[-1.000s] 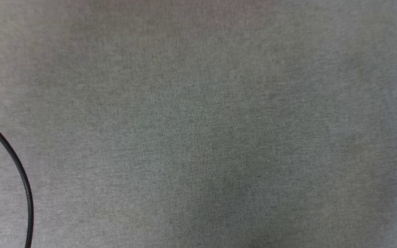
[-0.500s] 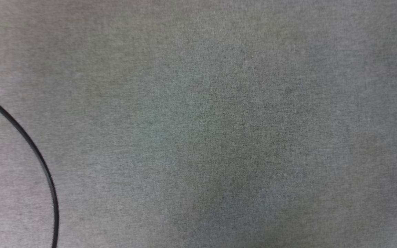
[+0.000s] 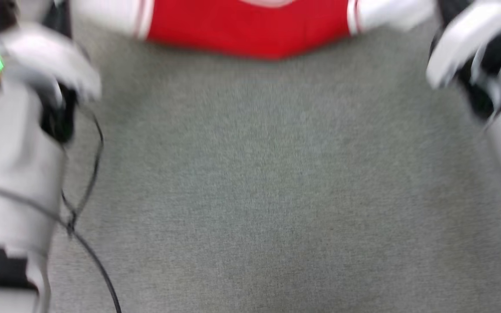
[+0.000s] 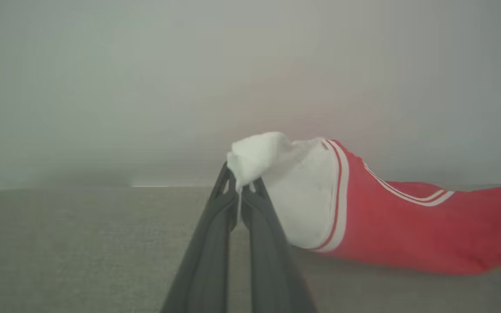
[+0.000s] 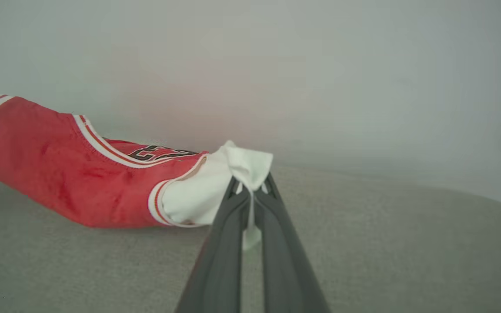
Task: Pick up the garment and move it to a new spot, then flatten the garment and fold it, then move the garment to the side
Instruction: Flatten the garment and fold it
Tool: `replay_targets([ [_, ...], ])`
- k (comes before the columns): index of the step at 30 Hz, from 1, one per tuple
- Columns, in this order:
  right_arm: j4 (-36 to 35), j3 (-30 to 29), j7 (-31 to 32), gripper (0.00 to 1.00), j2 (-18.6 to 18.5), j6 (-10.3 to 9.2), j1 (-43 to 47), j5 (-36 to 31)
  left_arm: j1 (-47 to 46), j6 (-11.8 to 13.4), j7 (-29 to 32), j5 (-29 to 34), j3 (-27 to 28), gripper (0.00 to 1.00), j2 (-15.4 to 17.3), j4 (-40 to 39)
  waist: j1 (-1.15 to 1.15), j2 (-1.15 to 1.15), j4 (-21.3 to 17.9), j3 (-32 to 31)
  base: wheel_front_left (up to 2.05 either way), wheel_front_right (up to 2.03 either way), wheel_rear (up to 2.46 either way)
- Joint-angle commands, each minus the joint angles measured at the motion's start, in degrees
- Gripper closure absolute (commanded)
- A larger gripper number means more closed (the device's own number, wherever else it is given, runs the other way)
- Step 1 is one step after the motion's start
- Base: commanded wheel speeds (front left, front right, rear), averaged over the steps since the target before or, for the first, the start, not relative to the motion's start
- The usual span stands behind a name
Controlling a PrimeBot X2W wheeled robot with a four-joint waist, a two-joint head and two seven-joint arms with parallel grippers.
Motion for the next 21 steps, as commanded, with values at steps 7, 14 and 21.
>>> replay_targets([
  [7, -4.5, 2.1, -1.1, 1.00, -2.8, -0.05, 17.9, 5.3, 19.4, 1.6, -1.3, -2.2, 2.9, 1.00, -0.3, -7.8, 0.00, 0.00, 0.1, -12.0, 0.00, 0.00, 0.00],
  [14, -10.8, 0.2, -0.4, 1.00, -4.5, -0.06, 33.7, 7.2, 39.3, 6.8, -0.6, -3.4, 5.5, 1.00, 0.6, -22.1, 0.00, 0.00, -0.6, -16.5, 0.00, 0.00, 0.00],
  [21, -19.2, -6.7, 2.6, 1.00, -5.1, -0.05, 49.9, 6.7, 58.2, 14.4, 4.9, -4.8, 6.7, 1.00, 1.7, -39.6, 0.00, 0.00, -0.9, -18.6, 0.00, 0.00, 0.00],
])
